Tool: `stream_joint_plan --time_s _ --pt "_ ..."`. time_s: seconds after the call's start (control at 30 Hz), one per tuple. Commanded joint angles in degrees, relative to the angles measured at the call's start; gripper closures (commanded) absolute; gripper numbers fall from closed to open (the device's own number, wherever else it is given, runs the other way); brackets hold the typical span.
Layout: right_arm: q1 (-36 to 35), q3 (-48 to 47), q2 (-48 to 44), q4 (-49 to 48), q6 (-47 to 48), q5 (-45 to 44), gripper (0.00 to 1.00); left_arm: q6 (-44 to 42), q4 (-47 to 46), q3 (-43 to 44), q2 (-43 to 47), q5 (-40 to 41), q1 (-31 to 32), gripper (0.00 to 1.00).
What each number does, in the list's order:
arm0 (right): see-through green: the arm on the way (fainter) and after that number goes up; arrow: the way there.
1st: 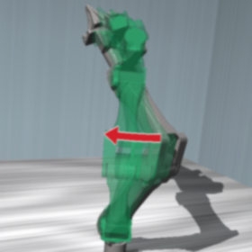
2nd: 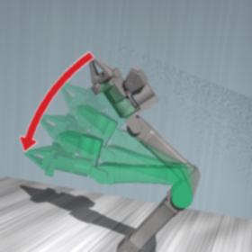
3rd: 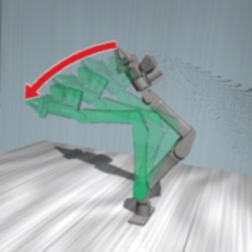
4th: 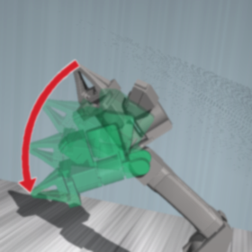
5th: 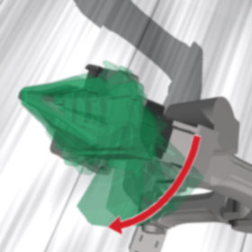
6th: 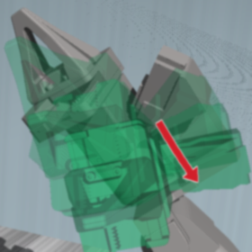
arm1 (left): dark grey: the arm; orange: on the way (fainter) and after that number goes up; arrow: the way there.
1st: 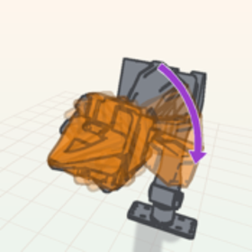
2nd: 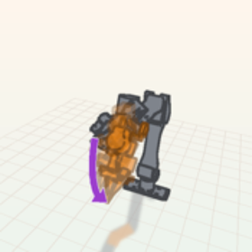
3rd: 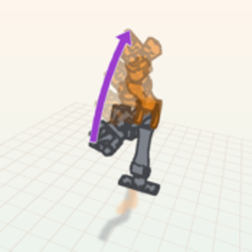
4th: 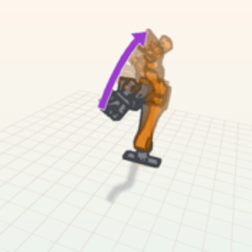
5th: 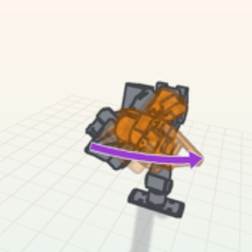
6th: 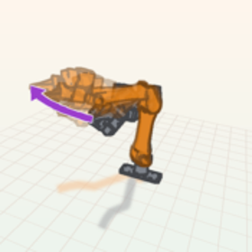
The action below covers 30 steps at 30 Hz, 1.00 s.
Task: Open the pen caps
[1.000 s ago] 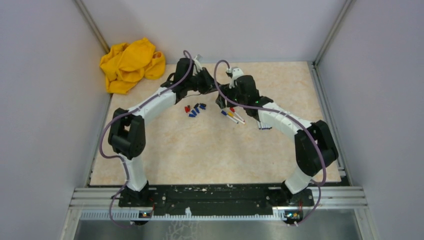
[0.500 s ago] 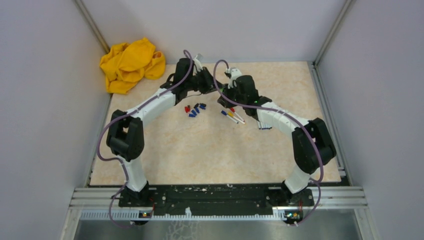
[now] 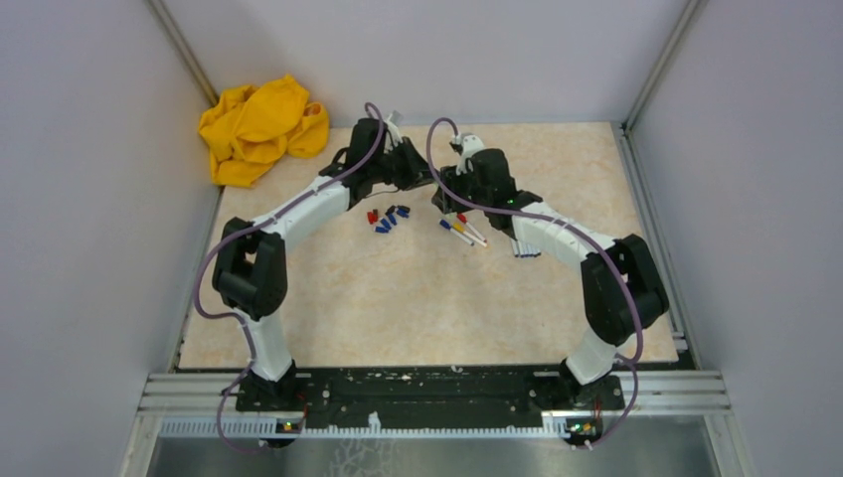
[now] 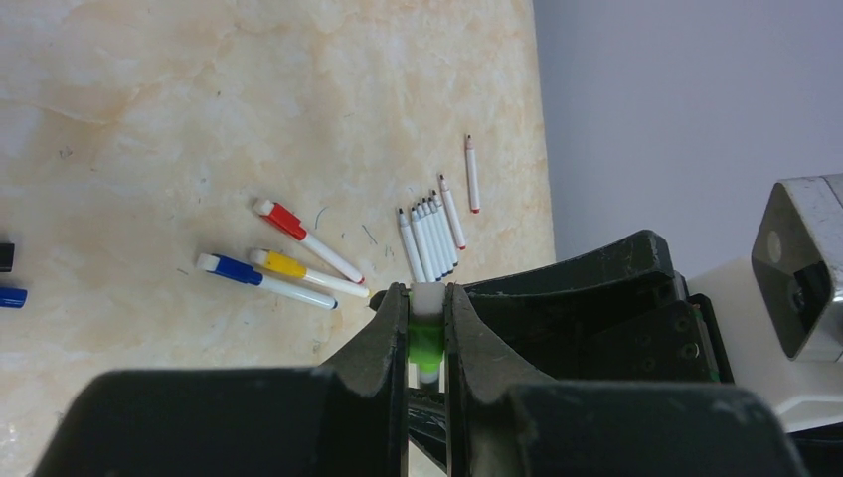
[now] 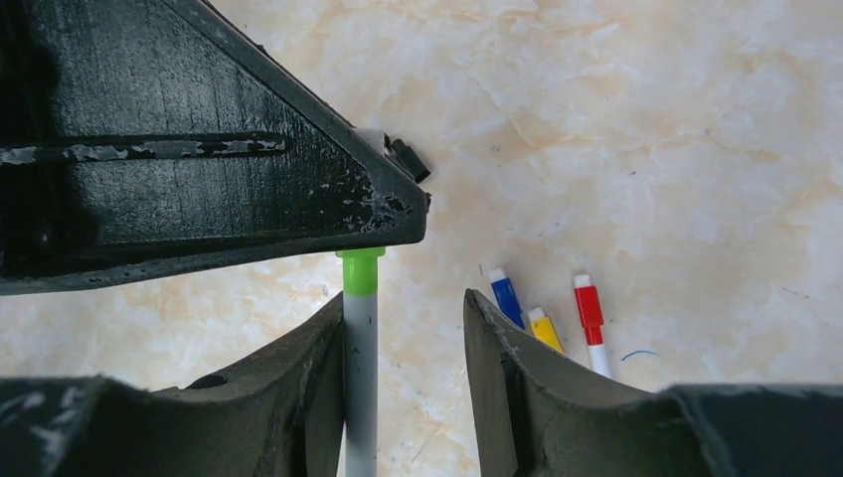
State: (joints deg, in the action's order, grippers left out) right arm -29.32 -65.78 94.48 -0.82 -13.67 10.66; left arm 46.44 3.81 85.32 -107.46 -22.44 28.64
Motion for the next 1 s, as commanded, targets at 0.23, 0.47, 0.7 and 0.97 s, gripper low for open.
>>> stream_joint_plan --time_s 0.23,0.47,0.7,0.97 --pt "0.3 -4.0 0.0 -1.9 -0.2 0.9 0.87 -1.3 1.2 0.4 -1.0 1.5 0.7 1.00" --pt "0.3 -4.4 0.4 -0.9 -0.6 1.0 1.00 -1.9 2.0 1.9 -1.5 3.0 0.8 1.00" --pt "0.0 -6.5 2.1 2.0 -1.7 -0.6 1.00 -2.7 7.2 10.3 -4.1 13.7 0.3 1.00" --pt "-2.3 9.6 -5.9 -4.4 -5.9 -3.1 1.00 -1.5 14.8 26.6 -14.2 18.3 -5.6 1.00"
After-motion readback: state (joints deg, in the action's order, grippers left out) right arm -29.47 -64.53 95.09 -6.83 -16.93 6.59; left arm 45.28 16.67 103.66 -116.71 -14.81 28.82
